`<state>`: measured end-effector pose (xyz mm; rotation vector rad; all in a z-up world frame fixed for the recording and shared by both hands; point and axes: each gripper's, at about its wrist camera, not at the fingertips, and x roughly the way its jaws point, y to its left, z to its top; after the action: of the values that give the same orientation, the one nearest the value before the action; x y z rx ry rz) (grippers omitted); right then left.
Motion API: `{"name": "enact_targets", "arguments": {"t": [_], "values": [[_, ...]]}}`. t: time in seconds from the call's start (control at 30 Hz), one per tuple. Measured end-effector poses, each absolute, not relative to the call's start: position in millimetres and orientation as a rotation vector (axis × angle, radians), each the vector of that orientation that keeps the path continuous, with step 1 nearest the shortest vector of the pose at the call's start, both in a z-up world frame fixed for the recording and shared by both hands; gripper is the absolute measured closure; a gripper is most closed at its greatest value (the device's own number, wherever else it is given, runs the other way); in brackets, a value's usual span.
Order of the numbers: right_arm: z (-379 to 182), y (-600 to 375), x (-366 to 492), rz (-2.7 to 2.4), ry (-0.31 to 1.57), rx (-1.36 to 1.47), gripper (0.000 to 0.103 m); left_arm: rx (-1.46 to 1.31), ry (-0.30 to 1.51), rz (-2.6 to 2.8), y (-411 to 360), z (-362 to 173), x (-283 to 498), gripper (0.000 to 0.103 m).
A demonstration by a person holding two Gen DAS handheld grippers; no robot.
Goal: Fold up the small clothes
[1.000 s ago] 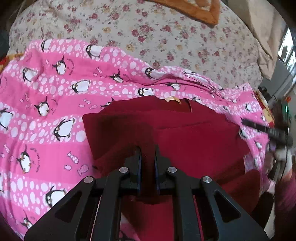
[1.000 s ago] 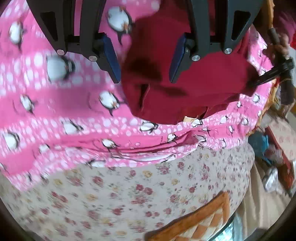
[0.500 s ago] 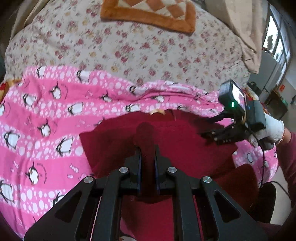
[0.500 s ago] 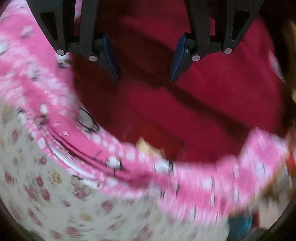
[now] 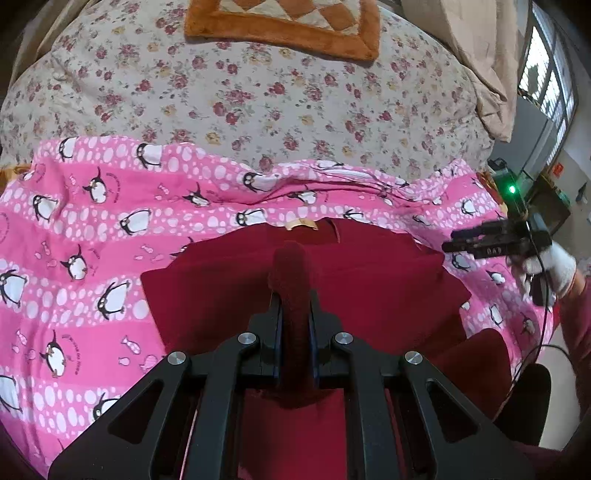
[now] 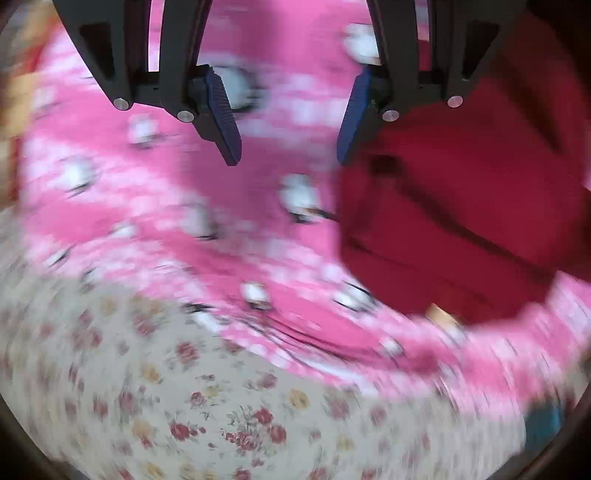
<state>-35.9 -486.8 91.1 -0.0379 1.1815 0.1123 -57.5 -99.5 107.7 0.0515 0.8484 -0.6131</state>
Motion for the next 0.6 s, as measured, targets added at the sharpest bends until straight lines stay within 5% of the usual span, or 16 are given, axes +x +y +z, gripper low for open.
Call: {"name": "enact_targets", "arguments": {"t": [0.17,0.23,0.27,0.3,0.53,0.6], "values": [[55.2,-474.8,-29.6,0.161,1.207,0.070,0.051,0.021,0.851,-0.605,-92.6,109.2,-51.8,0.093],[48.5,-483.9,-28.5,0.167,1.166,0.195,0.067,0.019,0.839,-0.604,-91.9,112.7,-50.7,0.093],[53.2,-489.0,-29.7,0.182,1.114,0.260,0.085,0.015,0.828,-0.605,-90.9,115.1,-50.1,0.093],[58.7,-491.0,-32.0,0.181,1.070,0.271,0.093,0.006,0.820,-0.606,-89.5,116.9,-48.8,0.093],[77.7,-483.3,-35.5,0.225,1.028,0.244,0.091,-0.017,0.845,-0.598,-87.5,109.7,-42.4,0.093],[74.6,-477.4,-38.7,0.257,1.071,0.226,0.073,-0.017,0.848,-0.598,-87.4,108.3,-43.1,0.093]]}}
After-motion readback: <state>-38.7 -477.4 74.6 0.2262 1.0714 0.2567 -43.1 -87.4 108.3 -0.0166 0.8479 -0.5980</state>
